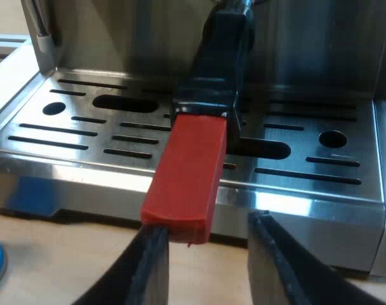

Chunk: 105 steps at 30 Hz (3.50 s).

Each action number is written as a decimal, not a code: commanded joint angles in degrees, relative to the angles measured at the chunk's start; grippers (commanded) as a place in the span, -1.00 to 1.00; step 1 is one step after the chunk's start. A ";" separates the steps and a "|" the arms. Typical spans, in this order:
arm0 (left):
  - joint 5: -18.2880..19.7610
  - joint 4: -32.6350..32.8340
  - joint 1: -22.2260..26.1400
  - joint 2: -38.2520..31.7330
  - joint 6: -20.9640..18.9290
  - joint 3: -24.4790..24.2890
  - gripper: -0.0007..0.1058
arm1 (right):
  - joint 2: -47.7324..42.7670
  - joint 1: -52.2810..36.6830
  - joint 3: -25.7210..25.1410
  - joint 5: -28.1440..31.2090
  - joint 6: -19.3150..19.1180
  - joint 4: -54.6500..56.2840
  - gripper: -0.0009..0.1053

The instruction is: Grind coffee beans and then tamp

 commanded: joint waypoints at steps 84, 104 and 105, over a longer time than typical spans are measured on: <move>-7.55 10.37 -0.42 -11.65 0.00 -5.98 0.33 | -17.23 5.69 -14.45 4.62 1.32 33.05 0.19; -13.10 4.70 -0.42 -14.34 0.43 -5.79 0.46 | -12.52 -10.19 -22.78 -17.71 3.67 38.43 0.18; -13.10 4.45 -0.42 -13.86 0.43 -5.62 0.46 | -10.81 -10.19 -23.48 -19.25 3.67 38.43 0.18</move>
